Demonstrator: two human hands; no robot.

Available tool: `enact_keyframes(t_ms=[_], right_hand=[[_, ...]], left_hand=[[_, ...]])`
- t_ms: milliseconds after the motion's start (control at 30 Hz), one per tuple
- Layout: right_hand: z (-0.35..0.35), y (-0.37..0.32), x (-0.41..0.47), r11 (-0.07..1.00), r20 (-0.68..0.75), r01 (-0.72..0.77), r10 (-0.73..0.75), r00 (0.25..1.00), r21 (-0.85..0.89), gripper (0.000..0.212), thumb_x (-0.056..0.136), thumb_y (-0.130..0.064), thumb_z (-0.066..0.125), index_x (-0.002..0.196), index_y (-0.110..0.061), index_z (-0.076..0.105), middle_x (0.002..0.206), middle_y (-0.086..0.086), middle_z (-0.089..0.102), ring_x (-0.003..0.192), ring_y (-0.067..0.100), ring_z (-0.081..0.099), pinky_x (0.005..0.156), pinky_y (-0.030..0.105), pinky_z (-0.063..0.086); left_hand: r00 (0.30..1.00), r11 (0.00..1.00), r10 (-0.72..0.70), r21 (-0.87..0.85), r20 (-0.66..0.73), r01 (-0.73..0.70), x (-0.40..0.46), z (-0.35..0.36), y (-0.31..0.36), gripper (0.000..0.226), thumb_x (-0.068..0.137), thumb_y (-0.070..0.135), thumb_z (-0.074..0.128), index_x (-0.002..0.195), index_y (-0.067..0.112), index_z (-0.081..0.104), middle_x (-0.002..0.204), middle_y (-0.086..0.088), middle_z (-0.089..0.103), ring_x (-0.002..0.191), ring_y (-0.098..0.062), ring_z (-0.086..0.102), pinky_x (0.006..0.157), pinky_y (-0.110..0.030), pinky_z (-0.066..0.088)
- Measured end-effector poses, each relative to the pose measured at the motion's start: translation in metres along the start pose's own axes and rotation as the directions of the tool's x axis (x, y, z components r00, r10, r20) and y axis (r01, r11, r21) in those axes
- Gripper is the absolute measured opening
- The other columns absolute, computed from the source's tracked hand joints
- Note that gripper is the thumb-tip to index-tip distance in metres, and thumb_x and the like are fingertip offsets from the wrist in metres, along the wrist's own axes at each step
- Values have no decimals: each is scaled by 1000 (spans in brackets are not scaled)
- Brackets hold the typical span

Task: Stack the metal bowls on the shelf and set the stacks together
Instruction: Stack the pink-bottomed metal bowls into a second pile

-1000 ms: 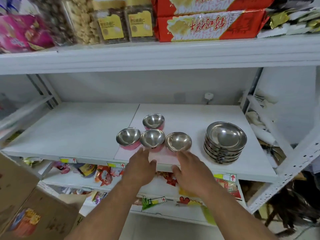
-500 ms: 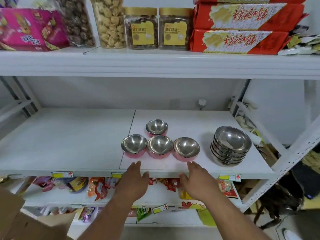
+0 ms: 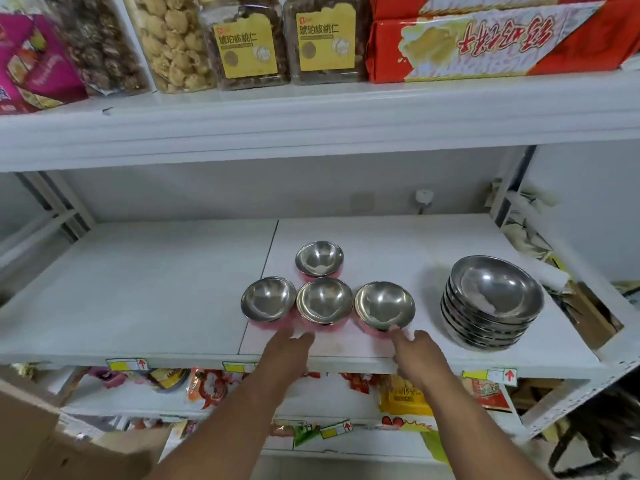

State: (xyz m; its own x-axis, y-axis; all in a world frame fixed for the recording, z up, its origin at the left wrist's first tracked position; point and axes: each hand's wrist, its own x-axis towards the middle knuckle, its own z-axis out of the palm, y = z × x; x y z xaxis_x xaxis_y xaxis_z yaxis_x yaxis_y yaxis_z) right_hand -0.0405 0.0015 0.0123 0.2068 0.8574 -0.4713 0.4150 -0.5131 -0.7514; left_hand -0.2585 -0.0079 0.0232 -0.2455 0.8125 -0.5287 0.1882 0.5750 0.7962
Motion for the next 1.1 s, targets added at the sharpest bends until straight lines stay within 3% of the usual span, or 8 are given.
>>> enact_keyframes(t_ms=[100, 233, 433, 633, 800, 867, 967, 1100], right_hand=[[6, 20, 32, 989, -1, -34, 35, 999, 141, 81, 82, -65, 46, 135, -4, 50, 122, 15, 65, 107, 34, 68, 95, 55, 57], [2, 5, 27, 969, 8, -40, 40, 999, 245, 43, 94, -45, 50, 104, -4, 61, 95, 15, 72, 92, 37, 74, 88, 59, 60], [2, 2, 42, 944, -15, -73, 82, 997, 321, 37, 99, -31, 51, 103, 1, 69, 85, 18, 80, 62, 25, 74, 57, 31, 60], [3, -6, 47, 895, 10, -119, 127, 992, 431, 28, 100, -17, 53, 103, 7, 68, 96, 27, 78, 84, 35, 79, 56, 29, 62], [2, -12, 42, 911, -22, -120, 140, 990, 395, 28, 98, -11, 55, 92, 10, 72, 79, 23, 80, 62, 25, 77, 49, 24, 57], [3, -14, 41, 923, -62, -90, 122, 991, 375, 28, 97, -10, 54, 87, 8, 73, 71, 18, 80, 54, 21, 76, 52, 30, 61], [2, -20, 39, 915, -148, -12, 79, 986, 403, 27, 96, -13, 54, 84, 2, 73, 65, 11, 79, 65, 25, 79, 74, 43, 66], [1, -41, 31, 873, -168, 81, 1, 986, 481, 20, 95, -11, 56, 89, 2, 71, 64, 10, 78, 66, 26, 76, 68, 38, 65]], left_hand=[[994, 962, -110, -250, 13, 110, 6, 9, -1, 60, 95, 25, 62, 148, 10, 39, 106, -7, 58, 98, -24, 66, 86, -40, 60], [988, 918, -152, -371, -2, 141, 14, 15, 11, 39, 95, 19, 62, 129, 3, 53, 96, -9, 57, 88, -26, 65, 87, -42, 60], [982, 878, -187, -444, 28, 180, 33, 20, 18, 32, 93, 19, 67, 119, 2, 59, 94, -12, 60, 83, -26, 66, 87, -44, 60], [981, 827, -179, -529, 72, 190, 49, 21, 21, 8, 94, 6, 61, 101, 2, 62, 79, -13, 57, 85, -29, 54, 81, -39, 49], [983, 843, -156, -506, 97, 184, 57, 21, 17, 12, 94, 2, 57, 103, 6, 64, 89, -18, 56, 87, -29, 51, 80, -40, 48], [984, 847, -146, -502, 101, 177, 58, 20, 16, 15, 94, 2, 56, 104, 10, 65, 91, -19, 58, 87, -29, 52, 80, -40, 50], [986, 852, -130, -497, 103, 165, 54, 20, 14, 18, 94, 2, 56, 98, 17, 65, 89, -18, 59, 87, -29, 55, 83, -41, 53], [982, 837, -147, -514, 121, 188, 46, 22, 13, 10, 94, 2, 57, 92, 11, 61, 87, -18, 55, 86, -28, 52, 76, -38, 49]])
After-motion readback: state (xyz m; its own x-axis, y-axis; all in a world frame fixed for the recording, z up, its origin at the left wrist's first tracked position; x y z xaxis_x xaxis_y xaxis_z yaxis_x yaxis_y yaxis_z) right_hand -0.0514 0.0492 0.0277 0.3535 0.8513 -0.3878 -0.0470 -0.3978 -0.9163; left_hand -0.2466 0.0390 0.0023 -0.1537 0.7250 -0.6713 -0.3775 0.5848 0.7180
